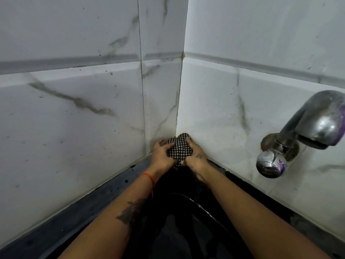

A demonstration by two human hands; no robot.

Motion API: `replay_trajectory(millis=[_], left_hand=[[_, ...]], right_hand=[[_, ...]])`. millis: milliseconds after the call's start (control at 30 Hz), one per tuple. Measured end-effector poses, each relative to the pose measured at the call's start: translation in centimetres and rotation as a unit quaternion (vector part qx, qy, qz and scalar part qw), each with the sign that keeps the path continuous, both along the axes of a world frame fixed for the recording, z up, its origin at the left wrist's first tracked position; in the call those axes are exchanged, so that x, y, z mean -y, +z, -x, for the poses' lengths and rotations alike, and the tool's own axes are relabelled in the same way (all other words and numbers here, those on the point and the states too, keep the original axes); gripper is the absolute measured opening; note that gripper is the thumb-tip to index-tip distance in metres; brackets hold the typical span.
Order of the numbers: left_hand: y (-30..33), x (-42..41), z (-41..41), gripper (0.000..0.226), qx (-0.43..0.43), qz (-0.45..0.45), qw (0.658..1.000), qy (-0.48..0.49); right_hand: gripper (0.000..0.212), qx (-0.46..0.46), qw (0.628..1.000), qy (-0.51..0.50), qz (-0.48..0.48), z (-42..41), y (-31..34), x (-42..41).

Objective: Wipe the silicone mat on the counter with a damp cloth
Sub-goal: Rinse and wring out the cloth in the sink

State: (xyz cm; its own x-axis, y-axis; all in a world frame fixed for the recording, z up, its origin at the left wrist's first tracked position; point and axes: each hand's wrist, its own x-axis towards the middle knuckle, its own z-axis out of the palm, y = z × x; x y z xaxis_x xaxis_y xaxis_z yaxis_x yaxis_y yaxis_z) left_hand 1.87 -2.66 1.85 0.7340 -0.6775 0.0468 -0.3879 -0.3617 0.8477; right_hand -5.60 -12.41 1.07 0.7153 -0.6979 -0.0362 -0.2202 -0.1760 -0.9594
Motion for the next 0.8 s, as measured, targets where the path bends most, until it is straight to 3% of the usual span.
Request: replay_trajectory(millis=[133,233,367,533,800], left_hand=[[-1.9,0.6,-0.5,0.065,0.121,-0.104,0.987,-0.032],[-2.3,0.3,-0.4,0.069,0.202,-0.226,0.953,-0.029],[-1.7,-1.1,1.1,0.069,0.196,-0.185,0.963,-0.011],[-0.7,-4.7,6.4,0.065,0.095,-0.119,0.988,0.026],[2.6,-11.0,16.9,0.062,-0.035,-0.003,0.998,0.052]], right_hand=[[0.080,-0.167,0.952,0.070,0.248,-1.1,-2.8,1.5],[0.071,-0.254,0.918,0.058,0.300,-0.8,-3.4,1.6],[0.061,-0.189,0.942,0.024,0.276,0.9,-2.5,-0.7],[0.058,-0.078,0.992,0.019,0.100,7.1,0.6,-6.1],[0.053,-0.024,0.999,-0.017,-0.014,18.7,6.0,-14.7]])
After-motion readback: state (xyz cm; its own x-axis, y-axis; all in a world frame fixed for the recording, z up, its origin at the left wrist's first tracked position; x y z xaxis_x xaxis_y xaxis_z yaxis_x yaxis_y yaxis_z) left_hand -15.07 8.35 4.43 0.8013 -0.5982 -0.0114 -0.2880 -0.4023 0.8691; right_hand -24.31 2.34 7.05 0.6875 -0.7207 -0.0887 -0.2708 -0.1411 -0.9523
